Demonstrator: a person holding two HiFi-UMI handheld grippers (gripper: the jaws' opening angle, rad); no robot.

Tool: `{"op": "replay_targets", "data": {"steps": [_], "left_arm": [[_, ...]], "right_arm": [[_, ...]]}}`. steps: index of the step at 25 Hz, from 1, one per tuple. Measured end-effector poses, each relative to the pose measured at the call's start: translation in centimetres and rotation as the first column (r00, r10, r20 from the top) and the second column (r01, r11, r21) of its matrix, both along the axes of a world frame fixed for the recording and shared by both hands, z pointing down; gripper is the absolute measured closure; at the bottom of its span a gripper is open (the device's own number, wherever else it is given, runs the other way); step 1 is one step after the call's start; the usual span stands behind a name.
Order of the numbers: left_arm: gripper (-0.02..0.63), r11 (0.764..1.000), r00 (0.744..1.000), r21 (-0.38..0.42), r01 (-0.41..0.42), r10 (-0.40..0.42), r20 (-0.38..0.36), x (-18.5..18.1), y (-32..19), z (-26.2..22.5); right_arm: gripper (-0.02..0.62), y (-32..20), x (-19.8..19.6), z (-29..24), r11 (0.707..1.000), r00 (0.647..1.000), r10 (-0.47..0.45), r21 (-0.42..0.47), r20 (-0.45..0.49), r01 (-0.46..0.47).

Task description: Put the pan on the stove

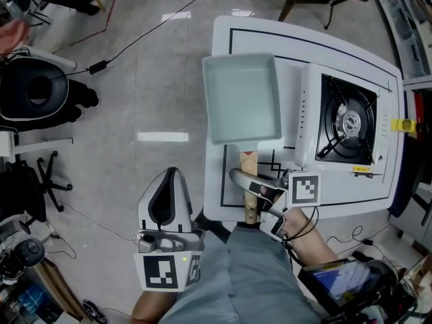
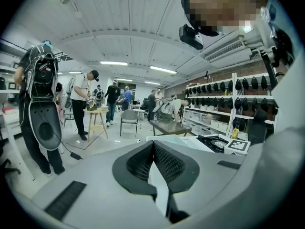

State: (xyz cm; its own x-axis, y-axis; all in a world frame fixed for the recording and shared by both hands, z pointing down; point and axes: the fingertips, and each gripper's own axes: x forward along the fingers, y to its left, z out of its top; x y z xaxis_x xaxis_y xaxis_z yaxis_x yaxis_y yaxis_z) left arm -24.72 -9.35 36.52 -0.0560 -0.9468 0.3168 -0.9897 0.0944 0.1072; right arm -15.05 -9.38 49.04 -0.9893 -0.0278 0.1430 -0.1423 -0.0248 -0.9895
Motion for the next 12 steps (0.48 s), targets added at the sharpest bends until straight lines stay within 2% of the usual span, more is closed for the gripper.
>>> {"op": "replay_targets", "data": {"steps": [7, 12], "left_arm": [[0.588, 1.0, 0.999, 0.011, -0.016, 0.016, -0.029, 0.0, 1.6, -2.2], [0.588, 0.997, 0.997, 0.056, -0.05, 0.053, -0.048, -0.3, 2.6, -4.7]], "right_arm": [[0.506, 0.1, -0.6, -4.5, 0.999, 0.999, 0.031, 0.033, 0.039, -0.032], [0.506, 0.3, -1.3, -7.6, 0.995, 0.996, 0.068, 0.062, 0.057, -0.072]]}}
